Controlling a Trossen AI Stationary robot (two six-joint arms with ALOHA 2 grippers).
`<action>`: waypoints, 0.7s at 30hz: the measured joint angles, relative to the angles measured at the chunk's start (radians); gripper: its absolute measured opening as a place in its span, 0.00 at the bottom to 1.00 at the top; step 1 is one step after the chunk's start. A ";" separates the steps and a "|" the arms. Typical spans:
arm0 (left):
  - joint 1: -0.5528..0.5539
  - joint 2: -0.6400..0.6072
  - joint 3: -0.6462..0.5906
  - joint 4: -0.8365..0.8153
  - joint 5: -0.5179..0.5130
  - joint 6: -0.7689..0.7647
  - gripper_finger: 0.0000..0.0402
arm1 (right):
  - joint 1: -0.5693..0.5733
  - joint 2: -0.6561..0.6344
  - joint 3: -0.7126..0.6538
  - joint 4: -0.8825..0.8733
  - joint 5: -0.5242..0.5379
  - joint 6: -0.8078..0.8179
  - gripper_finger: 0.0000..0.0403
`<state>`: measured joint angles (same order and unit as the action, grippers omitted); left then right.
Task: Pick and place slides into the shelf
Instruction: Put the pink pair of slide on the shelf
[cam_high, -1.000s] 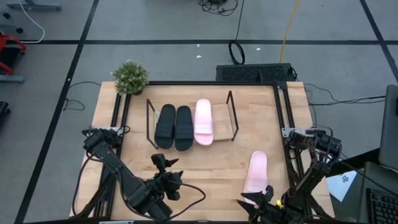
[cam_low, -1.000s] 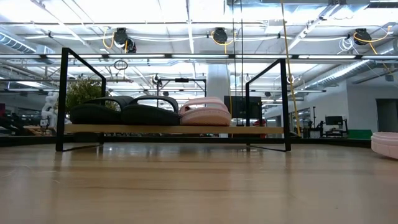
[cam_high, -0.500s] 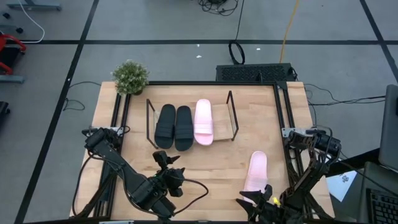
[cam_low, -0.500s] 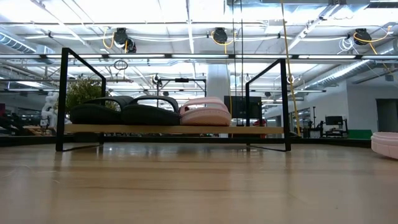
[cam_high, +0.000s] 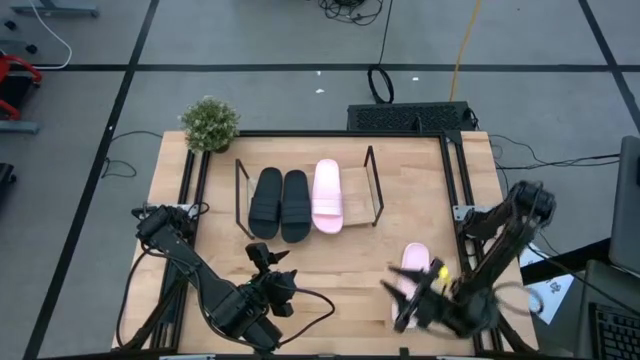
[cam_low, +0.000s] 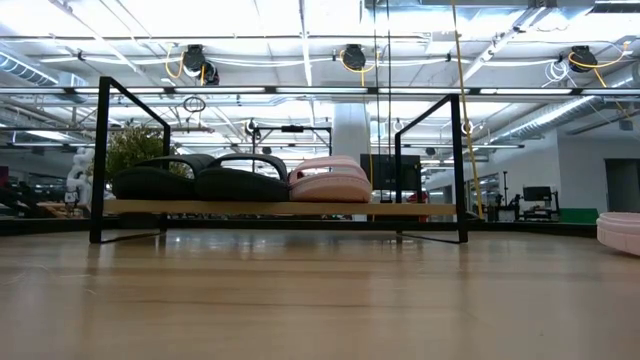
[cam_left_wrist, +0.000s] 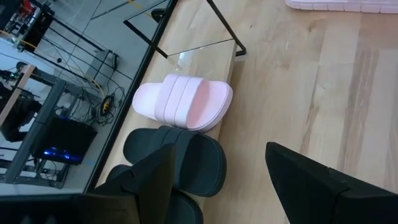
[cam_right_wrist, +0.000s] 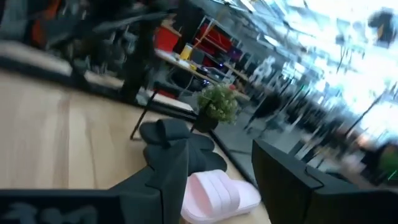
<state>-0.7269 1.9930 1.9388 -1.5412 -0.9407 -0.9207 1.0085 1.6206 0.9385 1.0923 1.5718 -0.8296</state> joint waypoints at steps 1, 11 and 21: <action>0.000 0.000 0.000 0.000 0.000 0.001 0.63 | -0.002 -0.047 -0.027 0.004 -0.001 0.033 0.42; 0.000 0.000 0.000 -0.002 0.000 0.001 0.63 | 0.018 -0.454 -0.331 0.004 0.001 0.307 0.42; 0.002 0.000 0.000 -0.002 0.000 0.000 0.63 | 0.063 -0.514 -0.414 0.002 -0.001 0.420 0.42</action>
<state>-0.7250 1.9930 1.9388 -1.5433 -0.9405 -0.9209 1.0714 1.1061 0.5243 1.0943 1.5707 -0.4091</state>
